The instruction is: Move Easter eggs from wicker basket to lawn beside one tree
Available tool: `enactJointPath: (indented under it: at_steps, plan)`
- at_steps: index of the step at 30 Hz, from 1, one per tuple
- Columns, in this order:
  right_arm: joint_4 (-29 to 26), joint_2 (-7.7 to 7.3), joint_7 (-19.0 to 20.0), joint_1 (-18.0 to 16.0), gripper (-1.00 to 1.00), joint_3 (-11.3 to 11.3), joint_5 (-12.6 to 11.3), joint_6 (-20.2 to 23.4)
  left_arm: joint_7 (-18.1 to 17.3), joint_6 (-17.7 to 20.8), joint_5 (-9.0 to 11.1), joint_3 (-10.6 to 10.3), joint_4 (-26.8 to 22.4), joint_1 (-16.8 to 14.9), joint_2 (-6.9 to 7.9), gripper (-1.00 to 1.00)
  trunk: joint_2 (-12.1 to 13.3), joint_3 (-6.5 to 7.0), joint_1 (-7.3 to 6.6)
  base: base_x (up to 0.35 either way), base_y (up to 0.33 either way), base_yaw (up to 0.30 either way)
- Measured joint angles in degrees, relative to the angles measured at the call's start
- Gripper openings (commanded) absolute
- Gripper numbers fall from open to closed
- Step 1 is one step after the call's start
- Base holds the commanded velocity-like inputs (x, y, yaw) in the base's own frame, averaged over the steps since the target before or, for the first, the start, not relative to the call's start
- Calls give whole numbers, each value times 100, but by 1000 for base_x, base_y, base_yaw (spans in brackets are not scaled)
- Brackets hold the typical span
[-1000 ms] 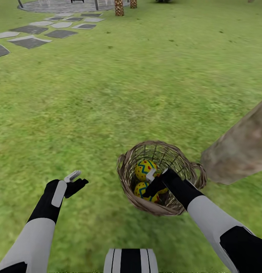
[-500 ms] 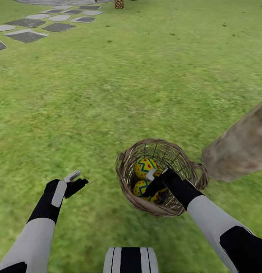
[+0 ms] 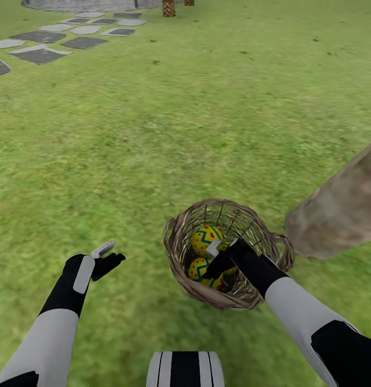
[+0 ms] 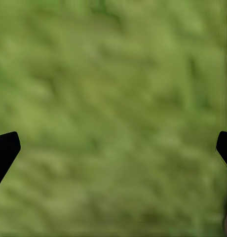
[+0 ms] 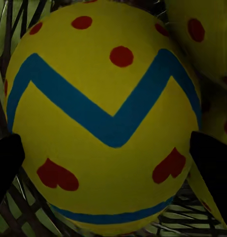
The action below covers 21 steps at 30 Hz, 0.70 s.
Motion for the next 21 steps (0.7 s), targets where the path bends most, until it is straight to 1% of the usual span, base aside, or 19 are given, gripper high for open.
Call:
enactJointPath:
  at_steps: [4, 12, 21]
  plan:
    - [-1, 1, -9, 1, -100, 0, -26, 9, 2, -2, 0, 0, 3, 1, 0, 100, 4, 66, -8, 0, 0, 0]
    - [-1, -6, 4, 0, -100, -1, -12, -12, 1, 0, -1, -1, 1, 1, 0, 100, 4, 67, -7, 0, 0, 0]
    - [-1, -8, 3, 1, -100, 0, -32, 2, 1, 1, 0, 7, 34, 1, 0, 100, 16, 266, -31, 0, 0, 0]
